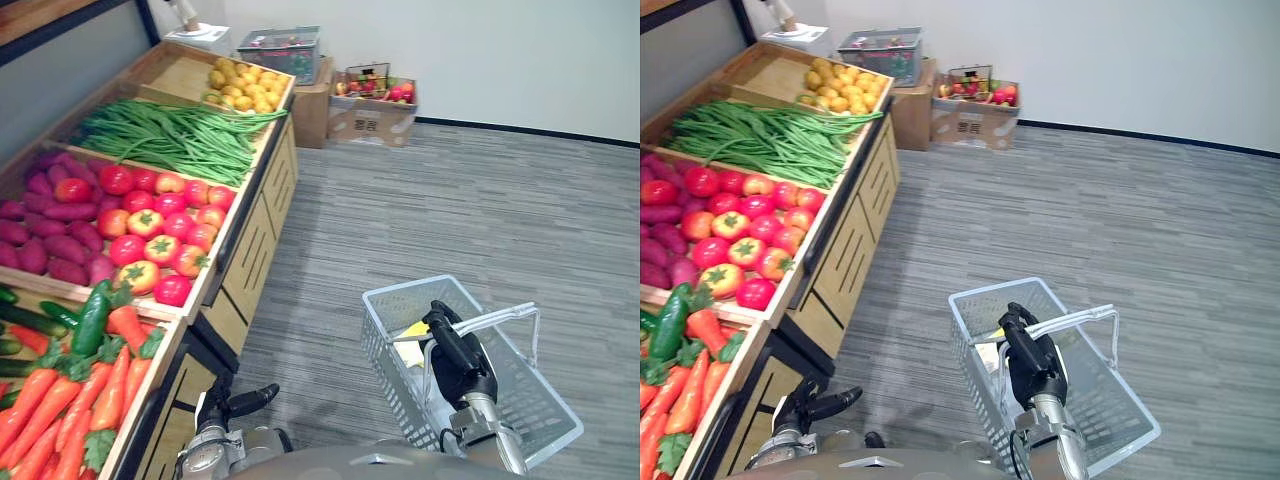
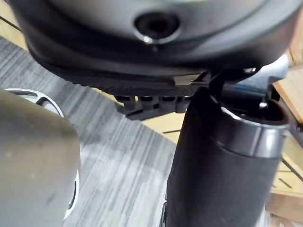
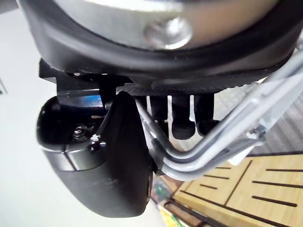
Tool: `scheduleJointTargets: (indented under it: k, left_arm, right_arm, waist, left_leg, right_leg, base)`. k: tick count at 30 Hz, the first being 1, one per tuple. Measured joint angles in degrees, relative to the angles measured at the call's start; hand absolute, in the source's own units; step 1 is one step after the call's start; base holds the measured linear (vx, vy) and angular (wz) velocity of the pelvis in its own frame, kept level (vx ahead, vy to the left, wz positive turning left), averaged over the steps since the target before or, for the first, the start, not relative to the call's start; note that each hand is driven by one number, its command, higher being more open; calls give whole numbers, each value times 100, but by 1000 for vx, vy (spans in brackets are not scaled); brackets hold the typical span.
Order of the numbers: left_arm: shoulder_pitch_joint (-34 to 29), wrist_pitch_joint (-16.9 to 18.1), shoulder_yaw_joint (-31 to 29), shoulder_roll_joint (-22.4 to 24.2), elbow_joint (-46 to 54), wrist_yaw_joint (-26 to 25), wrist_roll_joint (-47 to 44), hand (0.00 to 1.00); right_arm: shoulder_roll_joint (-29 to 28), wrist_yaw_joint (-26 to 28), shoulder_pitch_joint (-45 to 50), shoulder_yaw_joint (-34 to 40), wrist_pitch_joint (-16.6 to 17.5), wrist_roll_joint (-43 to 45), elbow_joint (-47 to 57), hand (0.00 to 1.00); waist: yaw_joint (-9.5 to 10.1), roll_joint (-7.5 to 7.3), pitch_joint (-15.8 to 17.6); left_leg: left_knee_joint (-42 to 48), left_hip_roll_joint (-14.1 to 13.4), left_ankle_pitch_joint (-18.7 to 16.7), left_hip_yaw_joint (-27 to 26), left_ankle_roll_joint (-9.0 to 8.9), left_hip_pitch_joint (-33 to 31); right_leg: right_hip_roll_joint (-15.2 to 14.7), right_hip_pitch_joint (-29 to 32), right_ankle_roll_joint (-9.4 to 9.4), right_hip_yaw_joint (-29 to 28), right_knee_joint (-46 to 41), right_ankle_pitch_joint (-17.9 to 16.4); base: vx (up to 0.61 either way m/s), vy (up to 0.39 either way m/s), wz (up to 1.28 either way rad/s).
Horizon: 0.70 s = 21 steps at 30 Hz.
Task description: Pick vegetable in the basket
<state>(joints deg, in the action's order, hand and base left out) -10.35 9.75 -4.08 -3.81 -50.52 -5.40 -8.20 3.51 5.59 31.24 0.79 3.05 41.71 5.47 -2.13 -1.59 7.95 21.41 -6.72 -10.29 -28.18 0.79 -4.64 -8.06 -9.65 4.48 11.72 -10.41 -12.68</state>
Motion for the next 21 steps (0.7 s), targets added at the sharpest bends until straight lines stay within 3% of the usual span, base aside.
scheduleJointTargets:
  k: [6, 10, 13, 14, 16, 17, 19, 21]
  left_arm:
    - [84, -5, 152, -72, -4, 86, 196, 100]
    - [82, -4, 130, -96, 1, 116, 206, 100]
    - [70, -5, 49, -101, -4, 120, 202, 100]
    - [76, -153, 36, -176, 34, 367, 197, 100]
    - [87, -345, 149, -290, 142, 697, 212, 100]
    - [101, -427, 209, -337, 154, 787, 212, 100]
    - [150, -535, 202, -361, 68, 833, 212, 100]
    - [226, -559, 175, -357, -75, 826, 215, 100]
  right_arm:
    - [9, 12, -304, -149, -50, -94, -1, 0]
    - [58, 11, -456, -194, -50, -148, -50, 0]
    - [132, 4, -509, -198, -56, -326, -141, 0]
    - [132, 1, -521, -198, -58, -326, -192, 0]
    - [107, -2, -539, -297, -68, -341, -302, 0]
    - [86, 5, -546, -352, -69, -393, -310, 0]
    - [75, 17, -585, -427, -71, -459, -288, 0]
    - [66, 59, -600, -463, -70, -472, -271, 0]
  waist:
    - [54, -3, 32]
    - [79, -28, 47]
    - [71, -61, 63]
    - [19, -153, 90]
    - [-7, -293, 89]
    - [-57, -285, 133]
    - [-121, -305, 132]
    - [-117, -306, 134]
  left_leg:
    - [41, 170, -220, 57, 170, -150]
    - [291, 297, -532, 172, 242, -195]
    - [228, 530, -663, 541, 305, -53]
    - [226, 659, -694, 813, 354, 24]
    - [241, 755, -712, 1259, 430, 145]
    - [233, 755, -719, 1619, 444, 236]
    - [211, 724, -719, 2049, 443, 412]
    - [137, 711, -722, 2400, 434, 563]
  right_leg:
    - [-138, 3, 41, 149, 116, -6]
    - [-296, 29, 176, 242, -217, -185]
    - [-556, 284, 181, 438, -1397, -196]
    - [-736, 487, 201, 546, -2264, -89]
    - [-806, 946, -77, 292, -3582, 568]
    - [-668, 1236, -173, -13, -4262, 358]
    - [-449, 1521, -273, -329, -4759, -15]
    - [-337, 1783, -371, -501, -4684, -251]
  base:
    - [87, 90, 12]
    - [146, 104, 14]
    - [177, 109, 67]
    - [225, 58, 124]
    - [261, 7, 139]
    - [278, -62, 116]
    - [259, -106, 129]
    - [180, -170, 105]
